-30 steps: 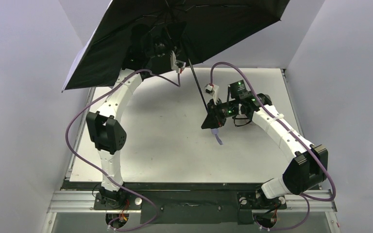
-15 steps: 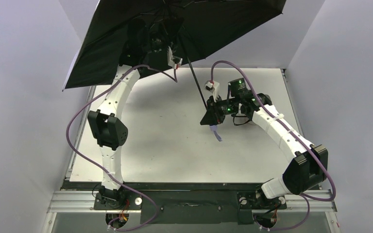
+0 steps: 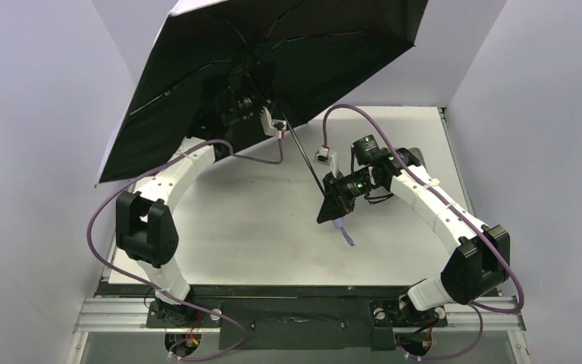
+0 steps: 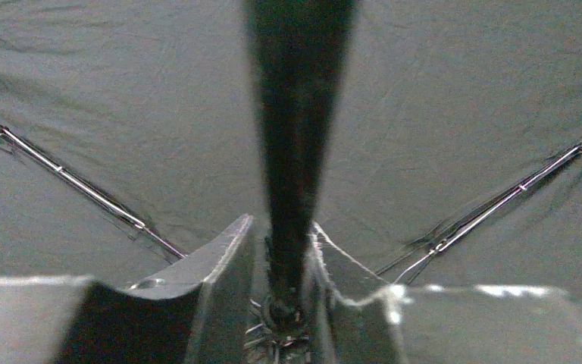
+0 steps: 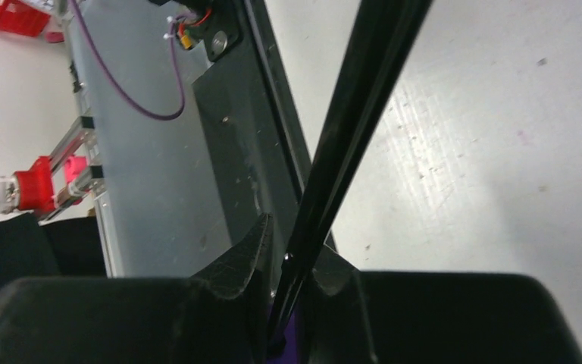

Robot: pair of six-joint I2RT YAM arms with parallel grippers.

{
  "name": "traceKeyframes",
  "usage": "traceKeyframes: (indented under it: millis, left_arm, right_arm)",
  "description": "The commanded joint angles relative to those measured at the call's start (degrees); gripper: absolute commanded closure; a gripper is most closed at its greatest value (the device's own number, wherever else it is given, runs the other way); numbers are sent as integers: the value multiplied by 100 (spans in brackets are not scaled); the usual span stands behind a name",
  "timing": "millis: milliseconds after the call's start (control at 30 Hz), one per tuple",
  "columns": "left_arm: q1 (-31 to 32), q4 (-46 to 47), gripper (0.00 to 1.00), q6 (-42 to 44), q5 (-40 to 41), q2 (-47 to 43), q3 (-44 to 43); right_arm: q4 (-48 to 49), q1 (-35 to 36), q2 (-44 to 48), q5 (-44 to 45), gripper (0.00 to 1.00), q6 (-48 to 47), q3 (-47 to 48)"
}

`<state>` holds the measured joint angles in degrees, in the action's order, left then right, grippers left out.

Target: Open the umbrella

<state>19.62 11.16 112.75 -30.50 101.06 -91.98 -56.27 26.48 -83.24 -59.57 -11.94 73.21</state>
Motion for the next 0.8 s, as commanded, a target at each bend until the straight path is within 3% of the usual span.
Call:
traceKeyframes:
  millis: [0, 100, 300, 500, 700, 767]
  left_arm:
    - [66, 1536, 68, -35, 1845, -555, 411]
    - [245, 1488, 54, -8, 1832, -713, 684]
    - [605, 1182, 39, -1, 1831, -1101, 1253]
    - [759, 221, 21, -337, 1333, -1949, 1751]
    - [849, -414, 14, -1117, 1213, -2994, 2485]
    - [862, -1186, 13, -1705, 1167, -3364, 2594]
  right_arm:
    - [-1020, 154, 157, -728, 100, -841, 24]
    - [-681, 137, 181, -760, 100, -673, 82]
    - [313, 129, 339, -586, 100, 38, 50]
    - [2085, 146, 890, -295, 100, 1608, -471]
    - [3766, 197, 1497, 278, 100, 2617, -1338]
    - [4320, 199, 1640, 564, 100, 2963, -1695]
